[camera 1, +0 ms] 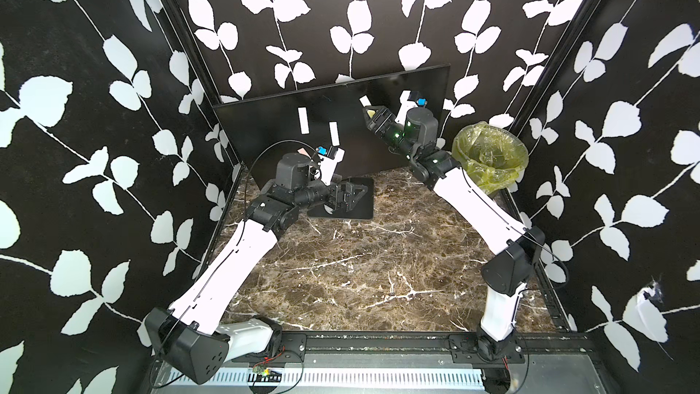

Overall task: Remove the sticky note from the monitor
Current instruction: Tear off the sticky note from the monitor.

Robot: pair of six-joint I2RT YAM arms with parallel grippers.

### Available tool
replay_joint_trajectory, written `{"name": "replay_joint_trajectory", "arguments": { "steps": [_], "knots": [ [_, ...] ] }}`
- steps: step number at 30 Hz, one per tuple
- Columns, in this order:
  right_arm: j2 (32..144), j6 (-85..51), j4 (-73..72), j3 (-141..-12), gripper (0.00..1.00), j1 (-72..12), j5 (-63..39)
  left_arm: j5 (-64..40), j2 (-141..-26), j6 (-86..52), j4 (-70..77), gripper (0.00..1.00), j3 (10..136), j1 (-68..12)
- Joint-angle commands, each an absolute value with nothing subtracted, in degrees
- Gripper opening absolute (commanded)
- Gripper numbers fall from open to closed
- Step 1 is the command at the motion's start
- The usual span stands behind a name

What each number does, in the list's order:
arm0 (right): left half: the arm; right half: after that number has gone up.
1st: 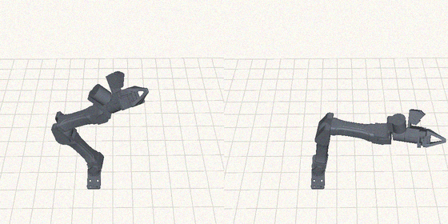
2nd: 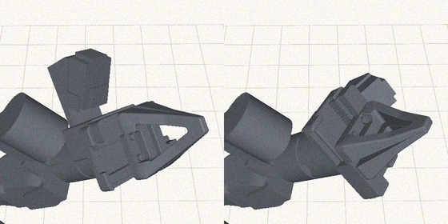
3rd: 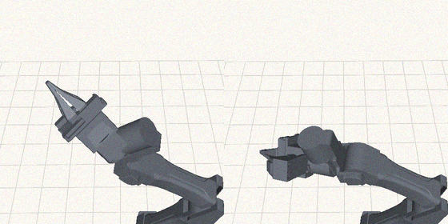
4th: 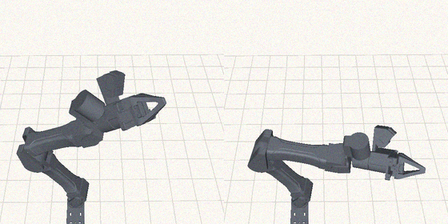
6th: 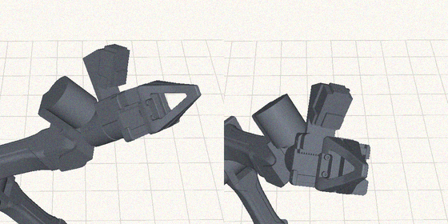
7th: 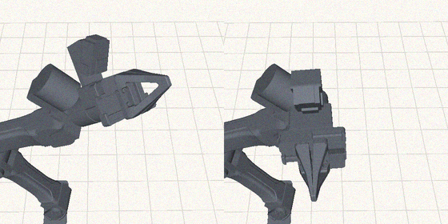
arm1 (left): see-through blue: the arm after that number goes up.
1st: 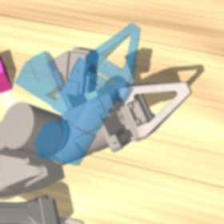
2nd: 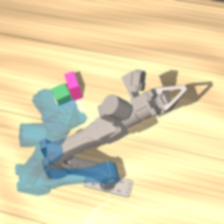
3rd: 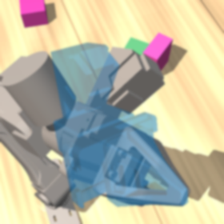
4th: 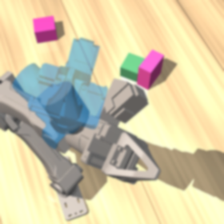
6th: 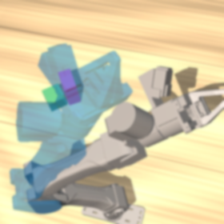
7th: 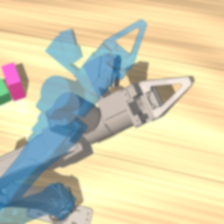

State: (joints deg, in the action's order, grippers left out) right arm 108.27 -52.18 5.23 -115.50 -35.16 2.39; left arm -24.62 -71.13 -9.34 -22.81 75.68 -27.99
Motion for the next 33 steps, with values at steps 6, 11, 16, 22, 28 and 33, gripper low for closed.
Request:
{"name": "replay_joint_trajectory", "arguments": {
  "steps": [6, 11, 16, 22, 28, 33],
  "knots": [
    [109.9, -51.8, -4.8, -113.7, 0.68, -35.8, 3.4, -25.1, -69.4, -8.6, -21.5, 0.99, 74.6, -28.1],
    [109.2, -52.5, -5.6, -112.1, 0.68, -35.8, 5.0, -25.0, -69.3, -8.4, -21.5, 0.99, 74.5, -28.1],
    [109.2, -51.9, -8.2, -111.7, 0.68, -36.0, 5.1, -25.1, -69.3, -8.3, -21.4, 0.99, 74.3, -28.1],
    [108.9, -50.6, -8.6, -112.3, 0.63, -36.2, 4.8, -25.0, -69.2, -8.1, -21.6, 0.99, 74.2, -28.1],
    [107.7, -49.4, -8.8, -112.0, 0.59, -36.4, 5.3, -24.9, -69.2, -8.2, -21.5, 0.99, 74.2, -28.1],
    [107.4, -49.3, -8.7, -112.1, 0.53, -36.4, 5.8, -25.0, -69.2, -8.2, -21.6, 0.99, 74.3, -28.1]
  ]
}}
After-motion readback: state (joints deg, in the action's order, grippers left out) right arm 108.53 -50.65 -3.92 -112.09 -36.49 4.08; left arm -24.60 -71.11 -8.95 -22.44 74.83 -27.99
